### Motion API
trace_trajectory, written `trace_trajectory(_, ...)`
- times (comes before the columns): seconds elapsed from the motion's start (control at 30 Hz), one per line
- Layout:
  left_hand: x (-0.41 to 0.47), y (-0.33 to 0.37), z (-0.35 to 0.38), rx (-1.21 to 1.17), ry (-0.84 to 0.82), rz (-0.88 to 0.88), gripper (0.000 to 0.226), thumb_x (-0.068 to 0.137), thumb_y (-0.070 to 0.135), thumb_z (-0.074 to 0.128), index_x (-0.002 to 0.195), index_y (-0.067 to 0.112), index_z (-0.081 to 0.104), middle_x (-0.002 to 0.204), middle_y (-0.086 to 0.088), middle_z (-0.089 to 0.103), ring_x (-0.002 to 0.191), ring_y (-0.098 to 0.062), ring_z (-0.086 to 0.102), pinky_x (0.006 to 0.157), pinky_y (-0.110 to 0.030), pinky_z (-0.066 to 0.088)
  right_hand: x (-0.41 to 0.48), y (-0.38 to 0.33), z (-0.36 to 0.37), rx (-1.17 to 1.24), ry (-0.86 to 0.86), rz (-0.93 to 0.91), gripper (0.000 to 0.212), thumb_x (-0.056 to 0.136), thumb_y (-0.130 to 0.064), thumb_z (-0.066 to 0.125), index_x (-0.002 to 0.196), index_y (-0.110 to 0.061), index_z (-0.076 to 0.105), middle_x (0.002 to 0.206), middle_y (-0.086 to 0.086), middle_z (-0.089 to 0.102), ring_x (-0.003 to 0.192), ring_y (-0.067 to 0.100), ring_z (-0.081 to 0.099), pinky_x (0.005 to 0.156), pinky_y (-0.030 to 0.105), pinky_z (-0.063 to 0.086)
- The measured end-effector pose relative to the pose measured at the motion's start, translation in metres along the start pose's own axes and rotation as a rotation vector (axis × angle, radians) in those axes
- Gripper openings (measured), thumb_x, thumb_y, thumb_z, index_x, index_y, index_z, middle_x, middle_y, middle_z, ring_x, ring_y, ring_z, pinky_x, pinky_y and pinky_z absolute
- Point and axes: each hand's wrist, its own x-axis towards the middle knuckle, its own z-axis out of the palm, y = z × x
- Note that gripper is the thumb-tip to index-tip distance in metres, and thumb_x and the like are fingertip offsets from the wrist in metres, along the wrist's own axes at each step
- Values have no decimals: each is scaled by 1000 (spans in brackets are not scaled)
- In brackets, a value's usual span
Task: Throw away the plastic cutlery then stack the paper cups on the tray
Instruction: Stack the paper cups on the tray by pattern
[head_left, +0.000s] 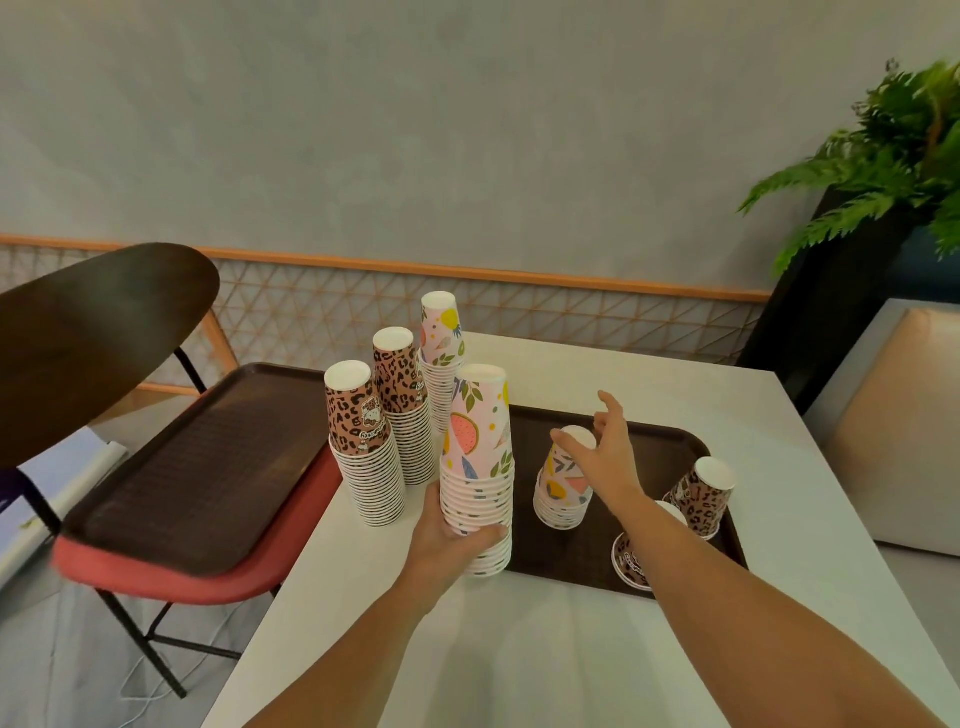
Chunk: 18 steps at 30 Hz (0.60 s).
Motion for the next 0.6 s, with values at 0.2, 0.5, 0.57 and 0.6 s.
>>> trace_trajectory(0.2, 1, 2, 3, 12, -2, 9, 102, 41, 42, 83, 131, 29, 37, 122, 8, 59, 112, -11, 57, 99, -38, 48, -1, -48, 0, -7, 29, -147, 39, 90, -21, 60, 127, -11, 50, 127, 9, 52, 117, 17, 48, 89, 22, 36)
trace_trajectory(0.5, 2, 12, 6, 0, -10, 29, 102, 40, 40, 83, 131, 29, 39, 123, 8, 60, 113, -12, 57, 99, -37, 48, -26, -102, 5, 209, -340, -143, 39, 95, -34, 49, 131, -19, 48, 114, -6, 58, 98, -3, 54, 75, 2, 44)
trace_trajectory(0.57, 2, 13, 6, -4, -9, 27, 100, 41, 39, 84, 130, 30, 40, 122, 8, 61, 113, -13, 58, 101, -40, 47, -26, -102, 9, 191, -448, -130, 49, 88, -30, 63, 132, -19, 47, 118, -3, 62, 105, 8, 60, 88, 19, 51)
trace_trajectory(0.6, 2, 13, 7, -5, -10, 24, 98, 41, 39, 83, 129, 31, 40, 121, 8, 61, 113, -13, 58, 101, -40, 47, -26, -100, 12, 170, -489, -118, 55, 83, -29, 69, 132, -20, 47, 121, -1, 63, 110, 13, 60, 93, 30, 52)
